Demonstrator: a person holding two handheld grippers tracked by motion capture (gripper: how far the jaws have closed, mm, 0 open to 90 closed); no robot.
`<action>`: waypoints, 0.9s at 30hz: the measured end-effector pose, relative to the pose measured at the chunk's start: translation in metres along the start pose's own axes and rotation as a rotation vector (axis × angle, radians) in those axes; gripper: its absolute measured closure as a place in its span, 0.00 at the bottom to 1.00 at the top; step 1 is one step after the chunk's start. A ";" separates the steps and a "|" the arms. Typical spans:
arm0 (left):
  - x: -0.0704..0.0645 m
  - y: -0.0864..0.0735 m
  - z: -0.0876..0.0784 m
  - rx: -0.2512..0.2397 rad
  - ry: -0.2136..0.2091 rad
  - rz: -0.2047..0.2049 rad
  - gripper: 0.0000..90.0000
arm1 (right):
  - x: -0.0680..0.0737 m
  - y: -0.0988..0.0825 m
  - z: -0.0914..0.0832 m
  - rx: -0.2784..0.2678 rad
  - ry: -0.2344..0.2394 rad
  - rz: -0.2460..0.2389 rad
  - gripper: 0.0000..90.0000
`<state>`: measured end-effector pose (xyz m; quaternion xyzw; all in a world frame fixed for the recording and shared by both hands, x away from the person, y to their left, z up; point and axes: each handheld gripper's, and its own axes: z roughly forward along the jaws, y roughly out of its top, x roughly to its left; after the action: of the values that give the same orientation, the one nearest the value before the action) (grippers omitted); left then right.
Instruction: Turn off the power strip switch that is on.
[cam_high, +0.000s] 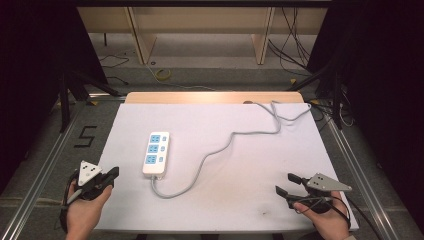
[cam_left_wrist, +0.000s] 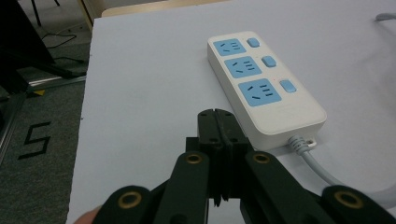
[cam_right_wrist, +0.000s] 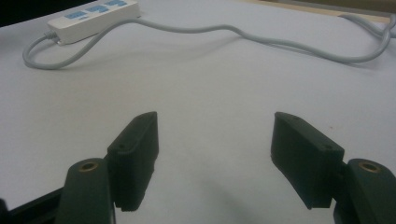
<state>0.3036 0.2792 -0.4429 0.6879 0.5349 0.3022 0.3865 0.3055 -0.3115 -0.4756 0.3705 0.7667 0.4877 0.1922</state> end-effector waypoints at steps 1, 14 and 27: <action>0.000 0.001 0.000 0.004 -0.001 0.002 0.99 | 0.000 0.000 0.000 0.002 0.000 -0.001 0.37; -0.004 0.014 0.002 0.044 0.007 0.026 0.99 | 0.001 0.000 0.001 0.013 -0.004 -0.009 0.37; -0.010 0.023 0.008 0.083 0.006 0.059 0.99 | 0.004 0.000 0.002 0.020 0.000 -0.029 0.37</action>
<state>0.3195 0.2653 -0.4274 0.7179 0.5275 0.2932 0.3470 0.3048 -0.3072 -0.4762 0.3615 0.7768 0.4771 0.1955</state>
